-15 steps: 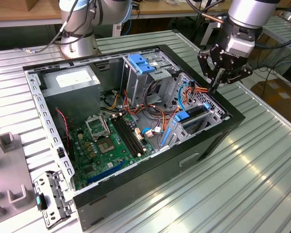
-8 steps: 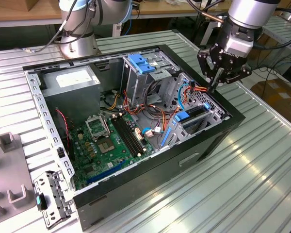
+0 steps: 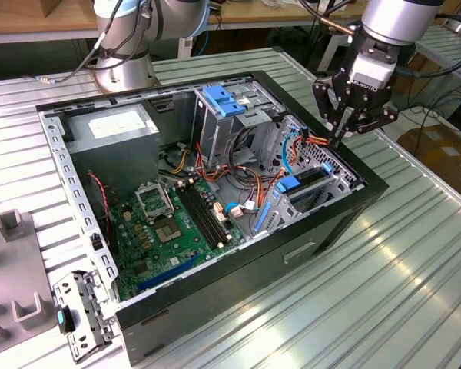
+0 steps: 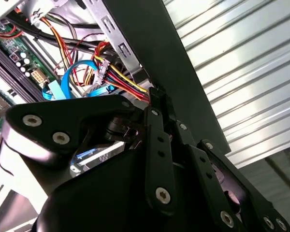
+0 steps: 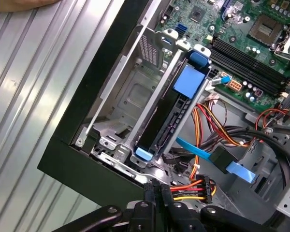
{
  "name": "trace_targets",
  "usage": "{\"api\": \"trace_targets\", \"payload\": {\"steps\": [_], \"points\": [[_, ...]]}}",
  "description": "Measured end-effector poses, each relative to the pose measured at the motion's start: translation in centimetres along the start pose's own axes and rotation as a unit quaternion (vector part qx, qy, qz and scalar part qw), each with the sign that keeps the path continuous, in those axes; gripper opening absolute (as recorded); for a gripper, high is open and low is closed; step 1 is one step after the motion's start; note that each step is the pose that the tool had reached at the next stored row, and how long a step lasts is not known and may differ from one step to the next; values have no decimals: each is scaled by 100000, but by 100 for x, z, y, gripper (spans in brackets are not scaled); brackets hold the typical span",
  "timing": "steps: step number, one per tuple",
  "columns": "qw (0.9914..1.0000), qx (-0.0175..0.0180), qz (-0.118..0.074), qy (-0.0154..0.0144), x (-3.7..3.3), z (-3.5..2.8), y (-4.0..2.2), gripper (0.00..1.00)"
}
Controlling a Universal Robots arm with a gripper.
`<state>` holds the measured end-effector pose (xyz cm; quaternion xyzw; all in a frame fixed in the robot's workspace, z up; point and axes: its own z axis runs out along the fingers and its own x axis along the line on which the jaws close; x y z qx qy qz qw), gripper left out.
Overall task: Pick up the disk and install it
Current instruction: 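Insert the first disk wire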
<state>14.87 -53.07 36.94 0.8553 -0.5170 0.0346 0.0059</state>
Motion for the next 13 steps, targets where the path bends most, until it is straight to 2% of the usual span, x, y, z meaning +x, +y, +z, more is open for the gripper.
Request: {"api": "trace_targets", "payload": {"steps": [5,8,13], "points": [[99939,-229,3496,91,0,0,0,17],[99828,-384,5845,149,0,0,0,17],[99492,-660,10044,261,0,0,0,17]]}}
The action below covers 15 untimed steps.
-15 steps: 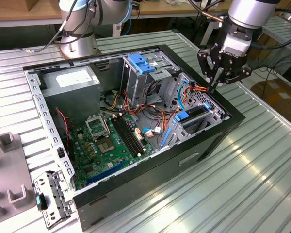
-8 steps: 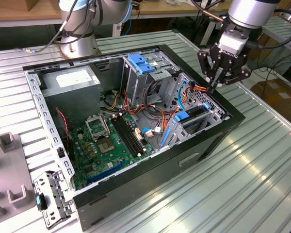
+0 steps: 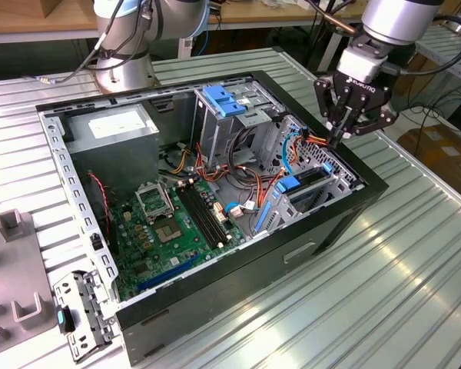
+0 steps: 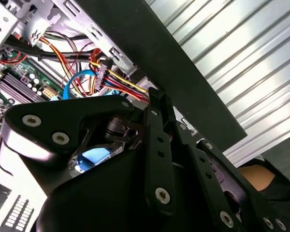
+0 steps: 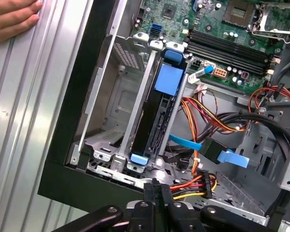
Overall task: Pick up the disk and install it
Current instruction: 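Insert the first disk wire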
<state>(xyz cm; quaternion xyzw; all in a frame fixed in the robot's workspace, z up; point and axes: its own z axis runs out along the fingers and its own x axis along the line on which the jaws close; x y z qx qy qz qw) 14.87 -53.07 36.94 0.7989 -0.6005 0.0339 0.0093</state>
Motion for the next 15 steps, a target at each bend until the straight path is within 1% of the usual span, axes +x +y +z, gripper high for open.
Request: {"api": "trace_targets", "payload": {"steps": [1,3,6,12,15], "points": [[99999,-25,462,8,0,0,0,17],[99999,-35,525,12,-4,-1,10,17],[99999,-33,531,10,-15,-2,54,17],[99999,-34,529,14,-32,-5,114,17],[99998,-35,553,8,-45,-7,162,17]]}}
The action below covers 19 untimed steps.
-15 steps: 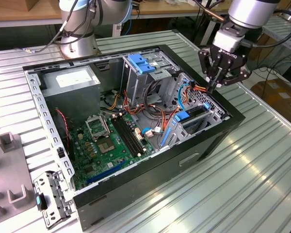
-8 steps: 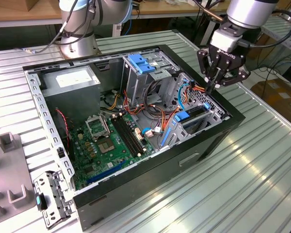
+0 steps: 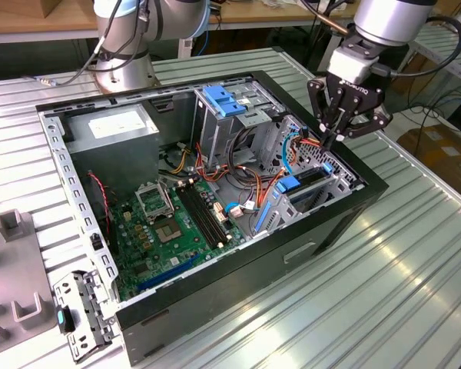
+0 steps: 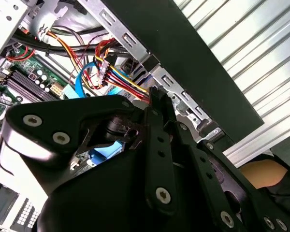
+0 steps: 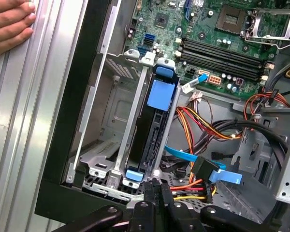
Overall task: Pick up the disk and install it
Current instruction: 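Insert the first disk wire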
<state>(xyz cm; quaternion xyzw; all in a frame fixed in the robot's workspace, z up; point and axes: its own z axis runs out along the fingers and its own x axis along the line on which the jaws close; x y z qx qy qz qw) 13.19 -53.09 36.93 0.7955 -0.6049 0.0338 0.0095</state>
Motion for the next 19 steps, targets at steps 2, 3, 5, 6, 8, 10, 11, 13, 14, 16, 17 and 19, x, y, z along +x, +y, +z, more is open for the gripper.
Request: {"api": "trace_targets", "payload": {"steps": [2,3,5,6,8,10,11,13,14,16,17,19], "points": [[99999,-26,445,12,-1,0,4,17],[99992,-80,1226,37,-2,-1,5,17],[99965,-171,2626,71,-2,0,5,17],[99946,-214,3282,87,-2,0,5,17],[99894,-302,4598,124,-2,0,5,17],[99802,-412,6268,169,-2,0,4,17],[99766,-449,6823,181,-2,0,5,17],[99554,-618,9407,250,-2,1,5,17],[99495,-657,10012,261,-2,1,5,17],[99265,-791,12071,318,-2,1,5,17],[99200,-823,12591,325,-2,1,5,17],[99138,-858,13067,328,-10,0,32,17]]}}
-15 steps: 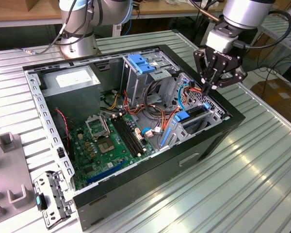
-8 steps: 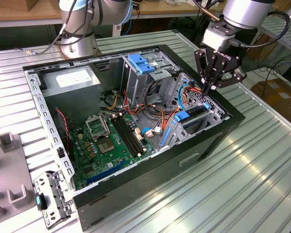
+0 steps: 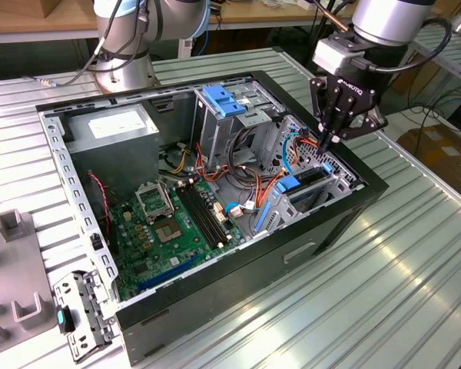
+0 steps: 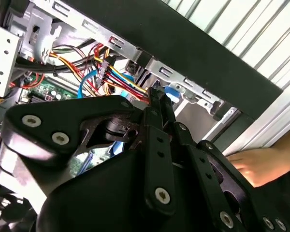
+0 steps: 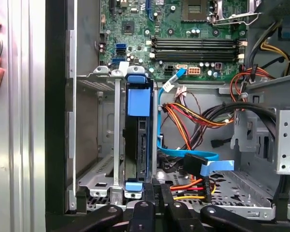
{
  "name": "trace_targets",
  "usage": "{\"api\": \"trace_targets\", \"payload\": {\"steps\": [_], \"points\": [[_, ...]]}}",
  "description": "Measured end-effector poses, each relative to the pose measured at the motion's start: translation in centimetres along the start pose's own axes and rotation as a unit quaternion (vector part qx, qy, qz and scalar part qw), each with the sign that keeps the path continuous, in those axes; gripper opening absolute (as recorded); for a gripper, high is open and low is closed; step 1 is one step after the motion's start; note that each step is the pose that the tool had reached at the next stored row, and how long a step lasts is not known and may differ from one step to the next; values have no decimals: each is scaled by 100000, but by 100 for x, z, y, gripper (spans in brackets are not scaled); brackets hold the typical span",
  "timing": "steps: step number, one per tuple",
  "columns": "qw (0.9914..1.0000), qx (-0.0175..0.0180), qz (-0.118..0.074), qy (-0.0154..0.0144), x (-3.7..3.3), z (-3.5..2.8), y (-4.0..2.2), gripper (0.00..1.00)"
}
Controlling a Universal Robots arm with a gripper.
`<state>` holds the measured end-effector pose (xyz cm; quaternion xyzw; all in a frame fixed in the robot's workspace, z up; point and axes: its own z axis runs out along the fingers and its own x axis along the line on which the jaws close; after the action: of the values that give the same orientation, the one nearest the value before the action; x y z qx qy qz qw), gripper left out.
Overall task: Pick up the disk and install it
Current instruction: 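Insert the first disk wire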
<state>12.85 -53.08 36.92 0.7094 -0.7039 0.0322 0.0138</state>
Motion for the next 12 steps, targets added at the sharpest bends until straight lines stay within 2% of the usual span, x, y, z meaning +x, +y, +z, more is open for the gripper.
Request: {"api": "trace_targets", "payload": {"steps": [3,12], "points": [[100000,1,-1,-6,1,2,38,17],[100000,1,59,1,0,8,39,17]]}}
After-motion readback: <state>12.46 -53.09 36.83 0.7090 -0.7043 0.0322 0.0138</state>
